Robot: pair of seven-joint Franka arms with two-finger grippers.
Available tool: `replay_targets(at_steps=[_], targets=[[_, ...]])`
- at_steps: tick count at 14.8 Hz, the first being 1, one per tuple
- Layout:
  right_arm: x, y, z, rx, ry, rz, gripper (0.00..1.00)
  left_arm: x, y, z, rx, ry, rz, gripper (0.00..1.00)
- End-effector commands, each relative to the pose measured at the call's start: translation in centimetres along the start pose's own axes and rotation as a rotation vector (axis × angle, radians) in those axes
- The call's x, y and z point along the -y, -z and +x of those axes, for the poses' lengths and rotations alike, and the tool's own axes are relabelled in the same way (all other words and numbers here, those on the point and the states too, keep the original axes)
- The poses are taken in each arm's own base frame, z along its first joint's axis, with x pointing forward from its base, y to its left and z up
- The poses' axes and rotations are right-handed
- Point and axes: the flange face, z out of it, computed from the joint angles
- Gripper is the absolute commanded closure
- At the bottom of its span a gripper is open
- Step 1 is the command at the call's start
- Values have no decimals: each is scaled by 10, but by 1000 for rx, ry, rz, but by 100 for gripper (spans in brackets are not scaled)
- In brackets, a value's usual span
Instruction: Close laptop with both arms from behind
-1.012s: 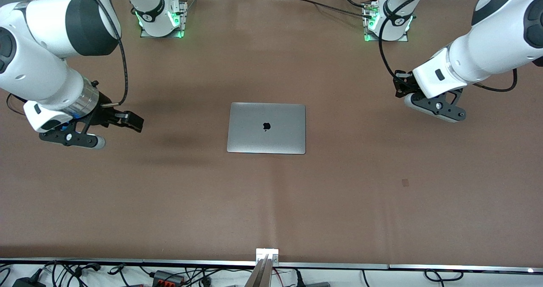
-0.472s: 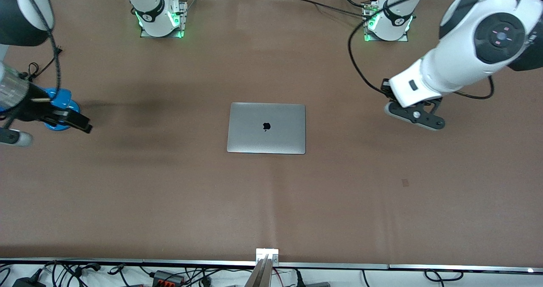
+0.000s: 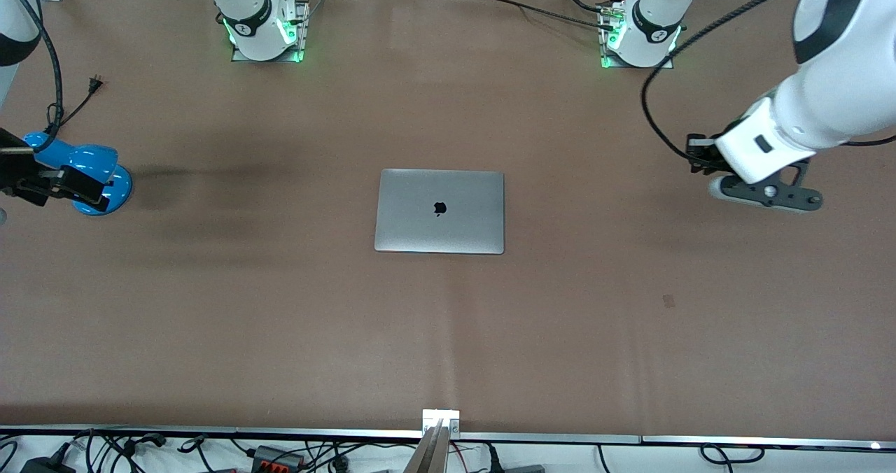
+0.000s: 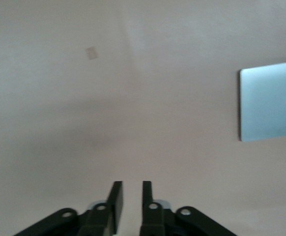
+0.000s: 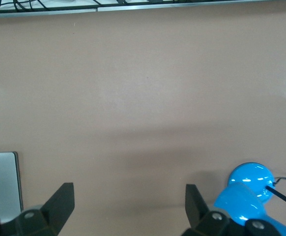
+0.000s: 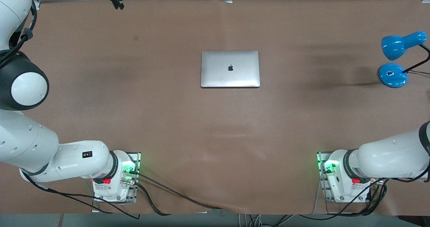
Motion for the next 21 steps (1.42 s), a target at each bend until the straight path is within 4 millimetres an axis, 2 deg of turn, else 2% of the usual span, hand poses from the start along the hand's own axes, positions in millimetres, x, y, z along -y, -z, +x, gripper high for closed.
replay_targets(at_steps=[1,2,3,6,9,10,11,12,17,20,21], targets=[[-4,12,-20,22,29,-11,0,30,-1,-5,-28,75,-14,14],[-7,9,-24,26,34,-11,0,33,-3,-6,-31,84,-12,0],[-8,5,-29,36,36,-11,0,25,1,-9,-41,75,0,0],[-8,-2,-43,57,36,-10,0,25,7,-11,-56,75,7,0],[-7,-3,-60,52,40,-8,0,19,26,-38,-27,73,-18,0],[-8,-3,-65,53,40,-7,0,21,29,-40,-27,91,-92,0],[-9,-6,-70,57,39,-7,0,39,32,-43,-46,143,-134,0],[-10,-6,-75,51,39,-6,0,45,31,-41,-62,155,-131,0],[-9,1,-92,60,39,0,0,40,29,-41,-46,168,-54,0],[-9,3,-93,66,43,-3,0,34,29,-40,-34,158,-45,0],[-10,3,-93,68,41,-4,0,39,24,-37,-26,163,-38,0]])
